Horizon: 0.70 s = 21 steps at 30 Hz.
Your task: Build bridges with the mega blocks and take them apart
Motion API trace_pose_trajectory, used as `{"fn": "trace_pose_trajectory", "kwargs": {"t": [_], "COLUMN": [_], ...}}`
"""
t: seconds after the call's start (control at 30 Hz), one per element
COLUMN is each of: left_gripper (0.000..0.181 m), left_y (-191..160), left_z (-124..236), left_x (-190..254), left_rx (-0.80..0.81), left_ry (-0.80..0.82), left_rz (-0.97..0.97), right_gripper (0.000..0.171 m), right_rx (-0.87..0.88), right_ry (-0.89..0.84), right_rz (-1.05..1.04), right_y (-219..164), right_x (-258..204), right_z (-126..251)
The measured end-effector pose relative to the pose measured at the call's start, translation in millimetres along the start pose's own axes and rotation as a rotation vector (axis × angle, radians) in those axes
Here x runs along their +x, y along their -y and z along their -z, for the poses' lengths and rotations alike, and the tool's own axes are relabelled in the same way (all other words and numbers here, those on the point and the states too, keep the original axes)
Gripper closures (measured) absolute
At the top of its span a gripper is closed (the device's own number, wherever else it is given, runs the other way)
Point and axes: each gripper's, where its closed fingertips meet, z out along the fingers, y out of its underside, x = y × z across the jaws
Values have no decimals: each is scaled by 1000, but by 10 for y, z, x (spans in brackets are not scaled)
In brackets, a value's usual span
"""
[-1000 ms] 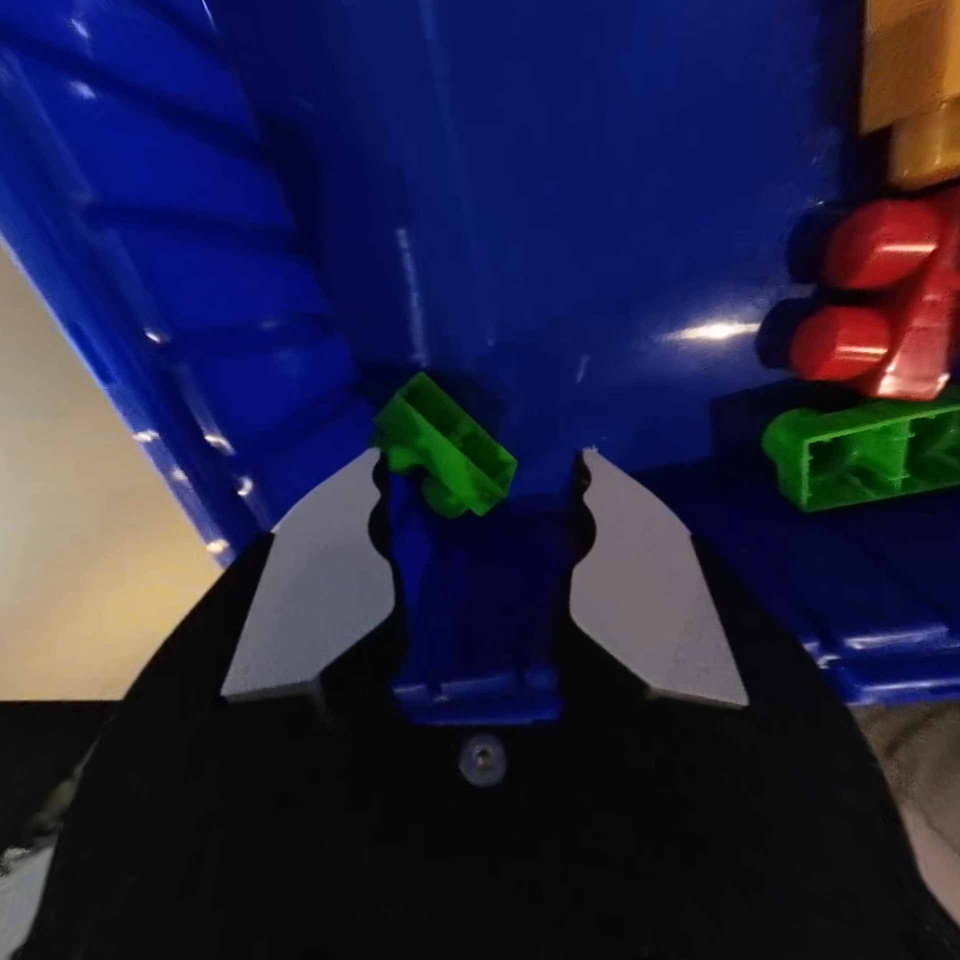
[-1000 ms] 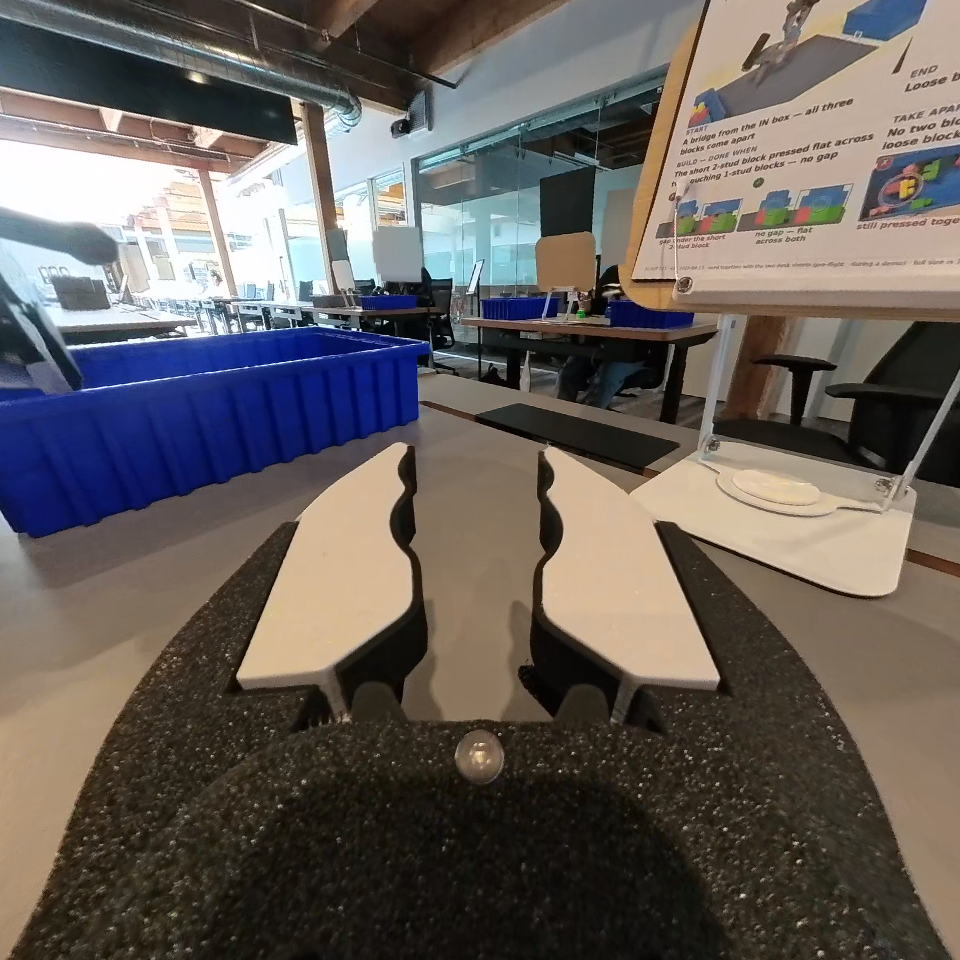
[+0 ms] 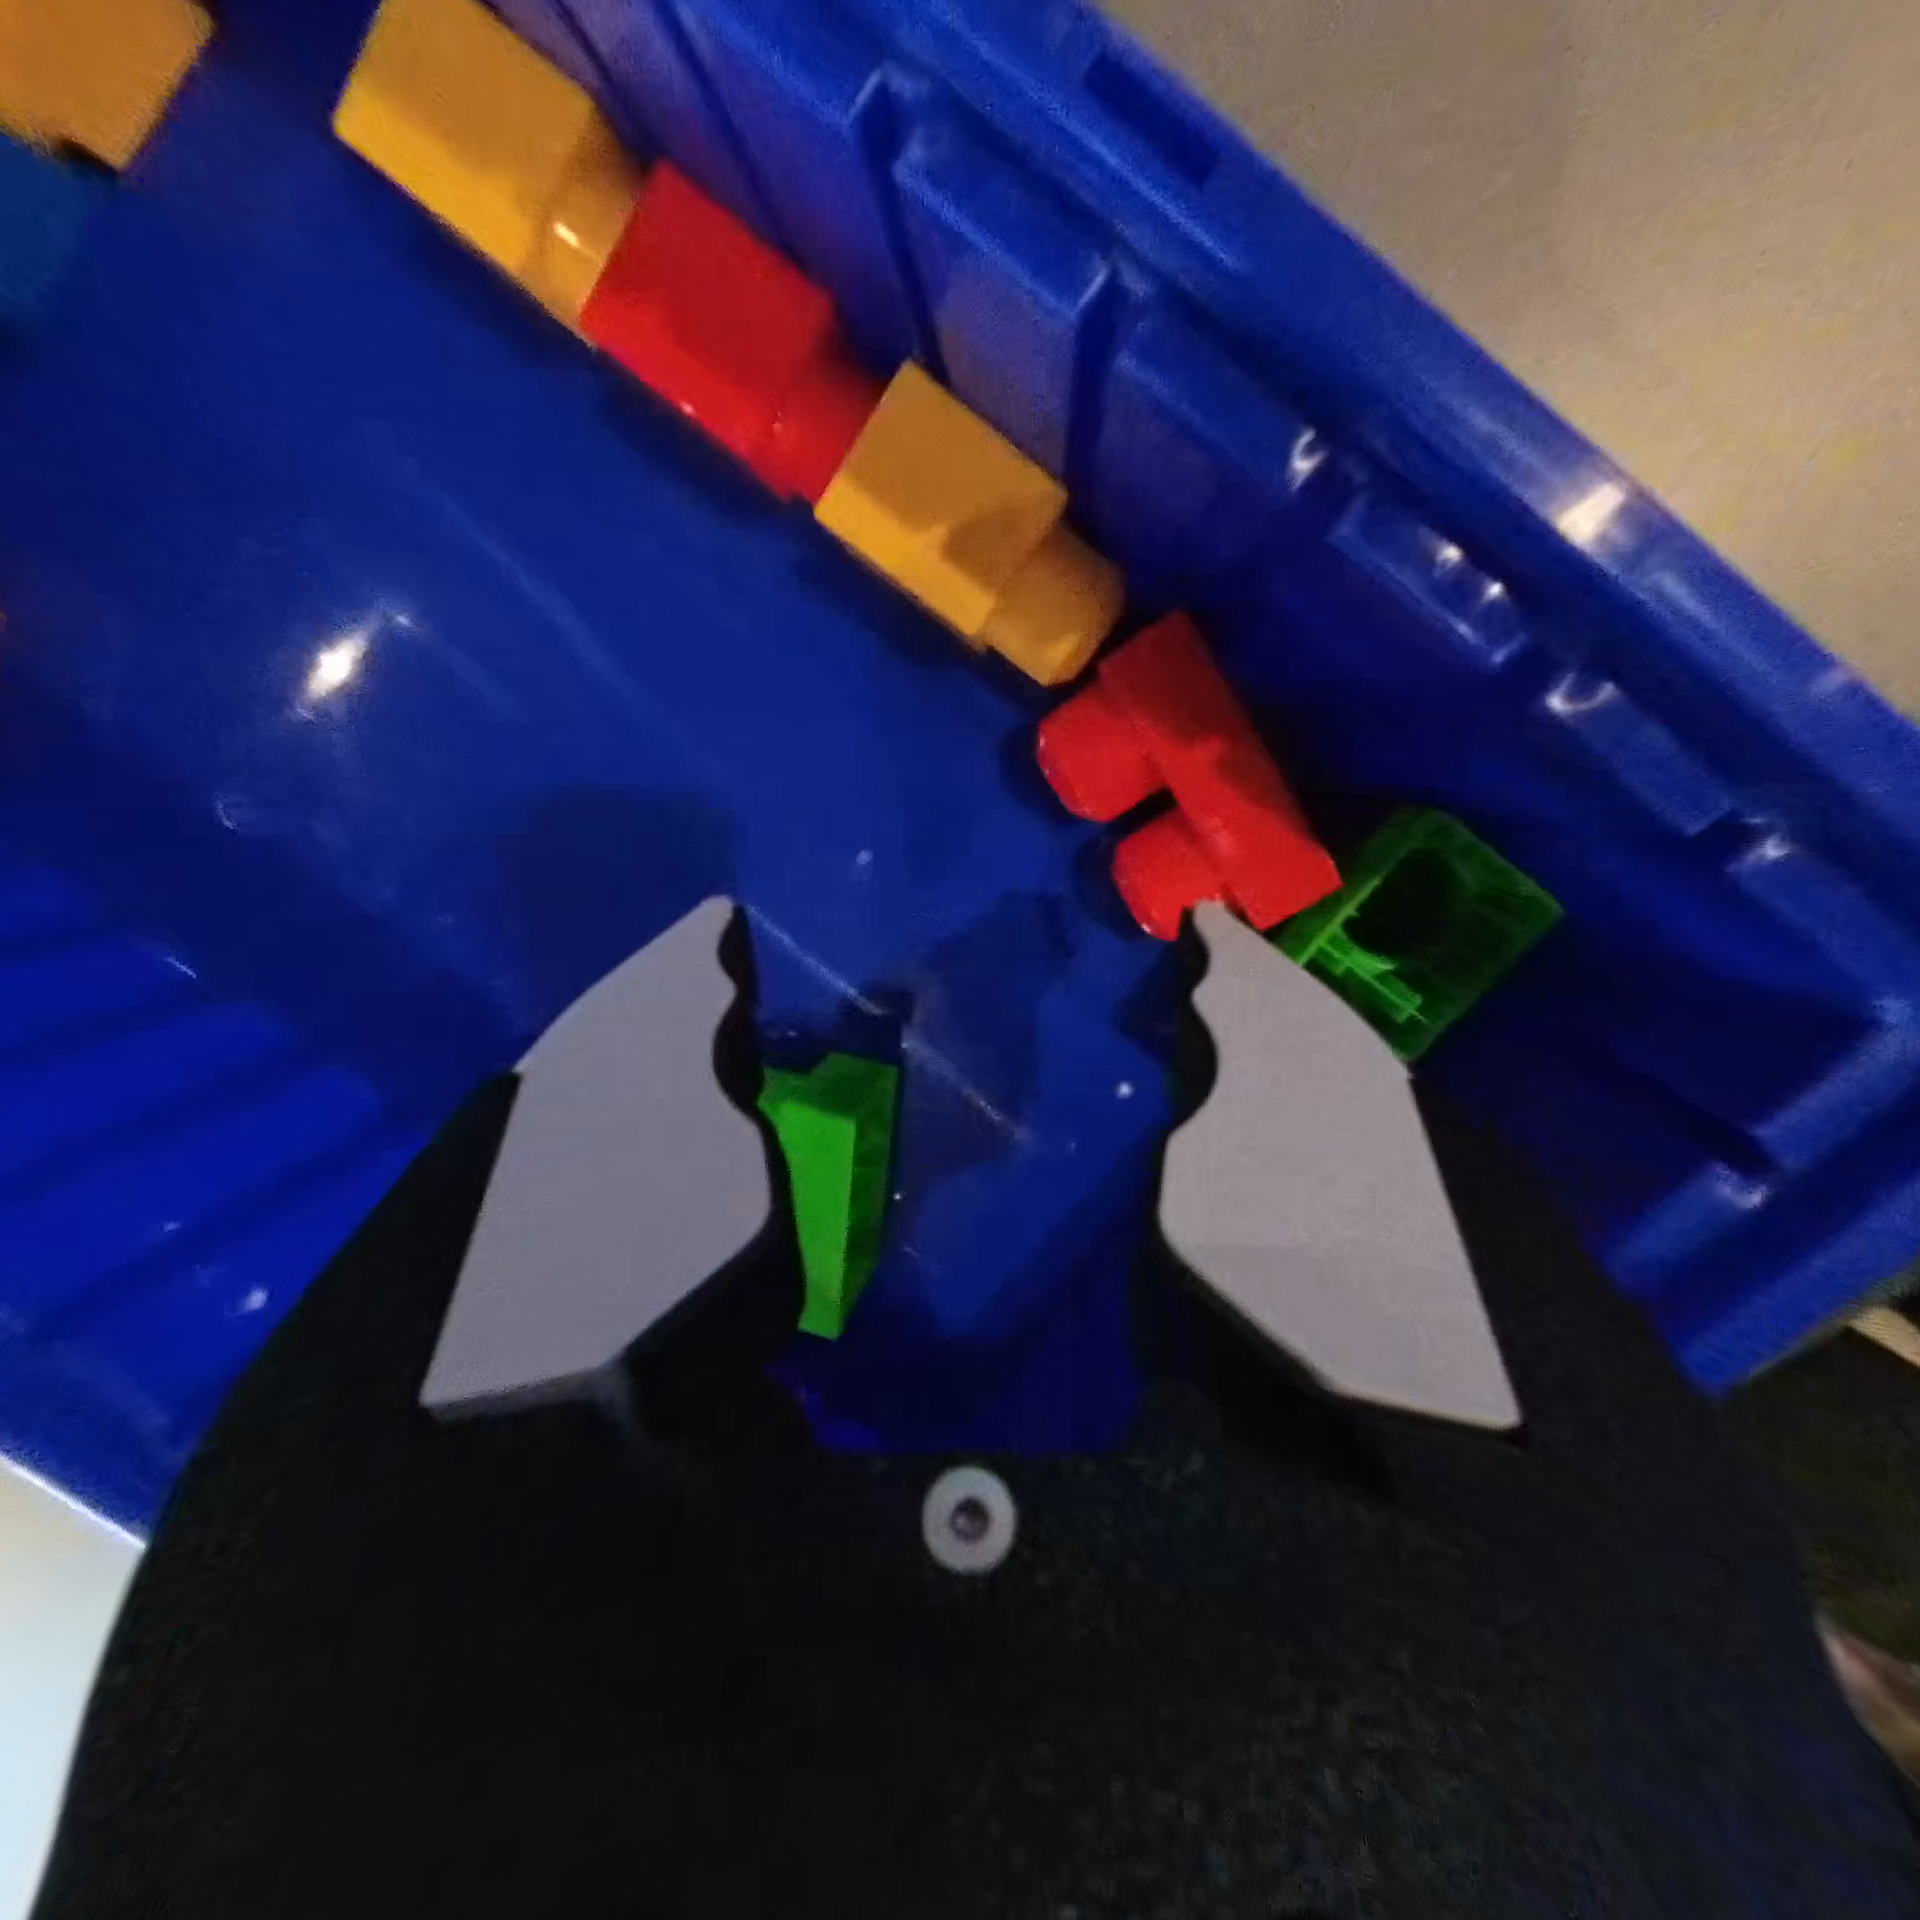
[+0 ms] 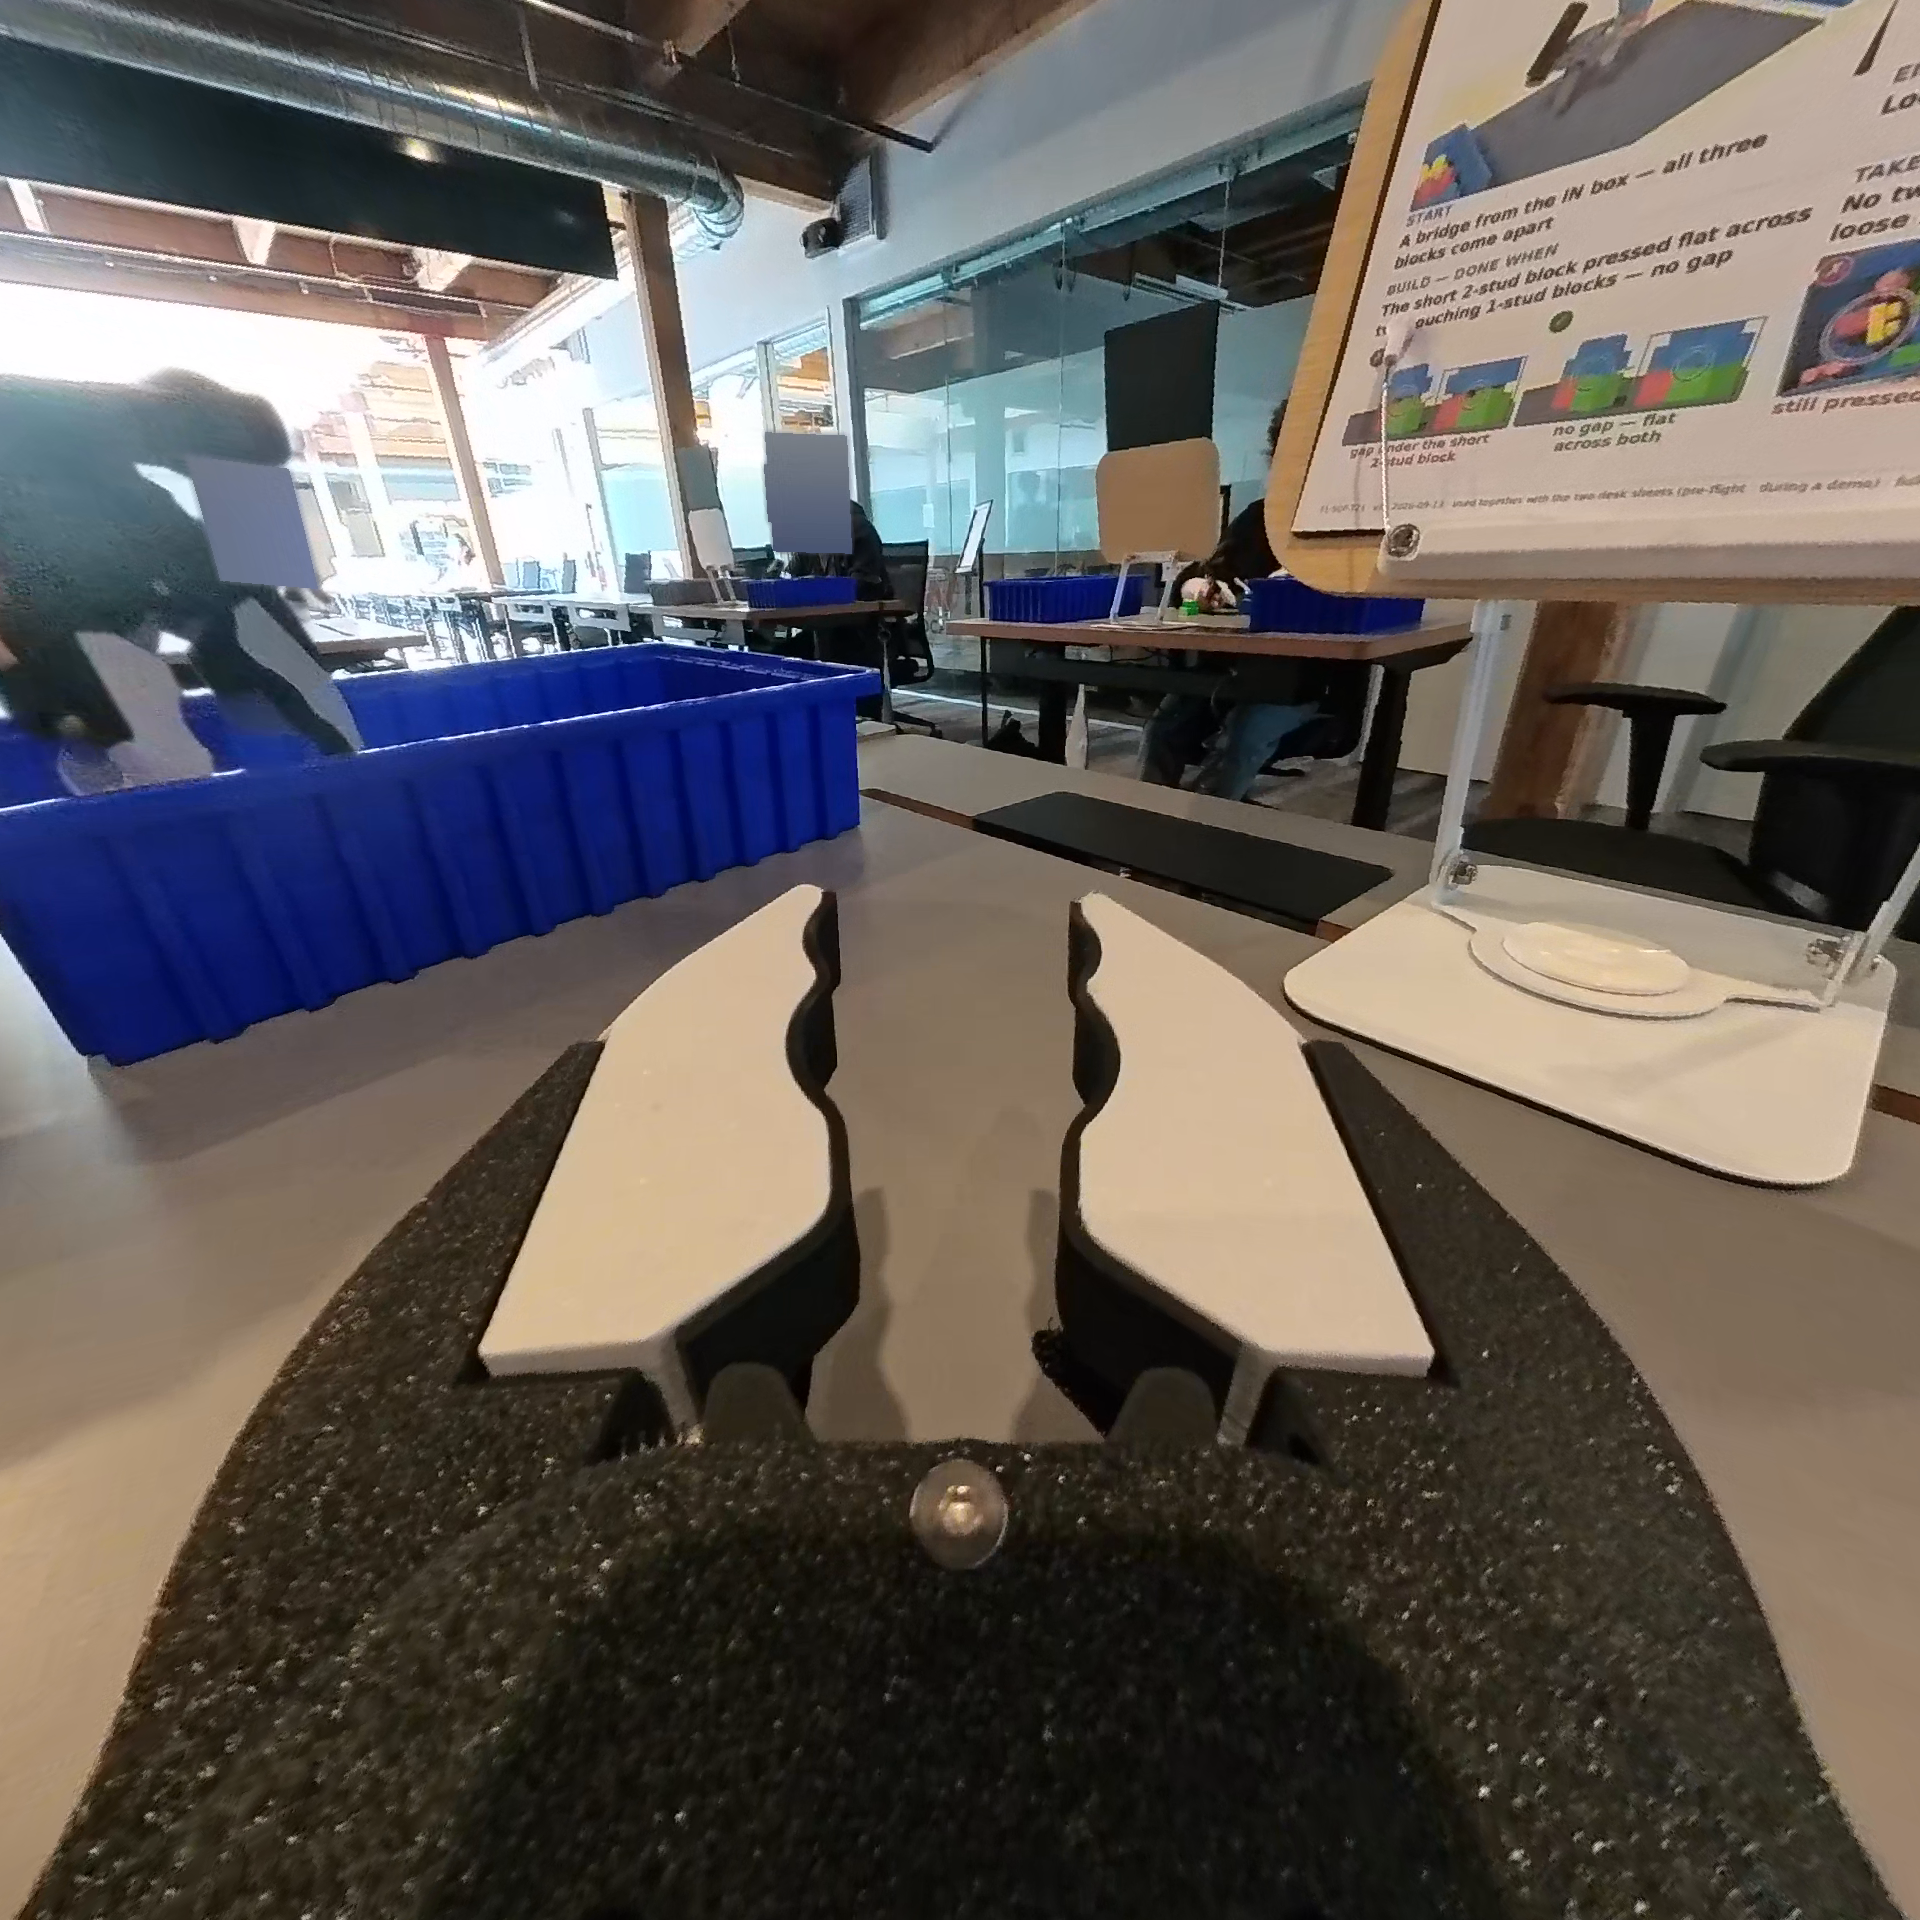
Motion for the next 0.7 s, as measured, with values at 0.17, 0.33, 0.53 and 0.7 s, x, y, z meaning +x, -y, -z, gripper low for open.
{"fn": "trace_pose_trajectory", "kwargs": {"t": [0.17,0.33,0.53,0.7], "left_gripper": [107,105,102,86], "left_y": [125,50,17,-7], "left_z": [-57,-175,-344,-362], "left_x": [186,305,329,34], "left_rx": [50,-21,-104,-150], "left_ry": [-252,-341,-260,-106], "left_rz": [191,247,192,180], "right_gripper": [130,130,131,131], "right_rx": [-7,-9,-12,-11], "right_ry": [4,7,7,6], "right_rz": [-4,-13,-29,-38], "right_y": [-13,-20,-30,-29], "right_x": [-4,-2,11,19], "right_z": [-7,-9,-11,-8]}}
